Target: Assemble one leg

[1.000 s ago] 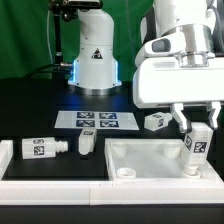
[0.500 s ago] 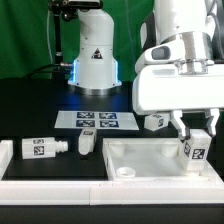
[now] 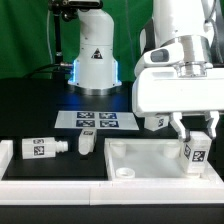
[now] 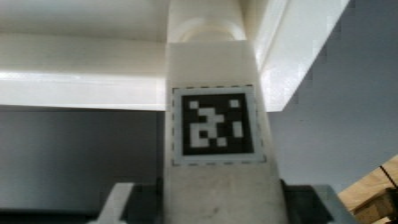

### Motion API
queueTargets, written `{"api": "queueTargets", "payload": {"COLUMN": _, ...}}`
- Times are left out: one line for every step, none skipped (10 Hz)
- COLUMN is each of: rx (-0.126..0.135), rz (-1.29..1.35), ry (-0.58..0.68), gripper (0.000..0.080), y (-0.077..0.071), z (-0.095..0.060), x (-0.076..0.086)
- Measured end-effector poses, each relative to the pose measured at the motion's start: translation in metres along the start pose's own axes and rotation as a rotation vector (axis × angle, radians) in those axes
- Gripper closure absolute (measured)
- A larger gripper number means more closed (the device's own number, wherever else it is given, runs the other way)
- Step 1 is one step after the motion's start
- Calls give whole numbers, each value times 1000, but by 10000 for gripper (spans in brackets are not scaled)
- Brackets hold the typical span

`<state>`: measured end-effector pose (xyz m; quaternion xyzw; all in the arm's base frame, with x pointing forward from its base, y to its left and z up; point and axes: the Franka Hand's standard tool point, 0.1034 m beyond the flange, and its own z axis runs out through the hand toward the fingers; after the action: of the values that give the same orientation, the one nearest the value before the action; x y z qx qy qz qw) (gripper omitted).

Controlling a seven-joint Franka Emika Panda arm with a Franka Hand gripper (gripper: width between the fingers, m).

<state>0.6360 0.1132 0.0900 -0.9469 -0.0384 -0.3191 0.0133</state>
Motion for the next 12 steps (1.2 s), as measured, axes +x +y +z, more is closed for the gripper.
{"api": "queueTargets", "payload": {"rx": 0, "rz": 0, "ry": -2, "gripper": 511, "y": 0, "z": 0, "x": 0}}
{"api": "queueTargets", "payload": {"rx": 3, "rz": 1, "ry": -25, "gripper": 511, "y": 0, "z": 2, "x": -4}}
{"api": "queueTargets", "payload": {"rx": 3, "rz": 9, "ry": -61, "gripper": 346, "y": 4, "z": 2, "x": -6}}
{"api": "queueTargets", "payload": {"rx": -3, "rz": 34, "ry": -96, "gripper": 198, "y": 19, "z": -1, "x": -4}}
{"api": "queueTargets", "payload": {"rx": 5, "rz": 64, "ry": -168, "gripper": 164, "y": 23, "z": 0, "x": -7}}
{"api": "queueTargets", "payload": {"rx": 26, "rz": 82, "ry": -275, "gripper": 164, "y": 20, "z": 1, "x": -5}}
{"api": "queueTargets", "payload": {"rx": 38, "rz": 95, "ry": -340, "gripper": 152, "y": 23, "z": 1, "x": 1}}
{"api": "queueTargets", "payload": {"rx": 45, "rz": 127, "ry": -401, "gripper": 152, "y": 22, "z": 2, "x": 0}}
{"api": "queueTargets", "payload": {"rx": 57, "rz": 165, "ry": -507, "gripper": 152, "y": 12, "z": 2, "x": -1}}
{"api": "queueTargets", "payload": {"rx": 68, "rz": 171, "ry": -576, "gripper": 151, "y": 10, "z": 2, "x": 4}}
{"api": "queueTargets", "payload": {"rx": 71, "rz": 182, "ry": -622, "gripper": 151, "y": 11, "z": 6, "x": 6}}
{"api": "queueTargets", "payload": {"rx": 71, "rz": 185, "ry": -639, "gripper": 151, "y": 7, "z": 11, "x": 5}}
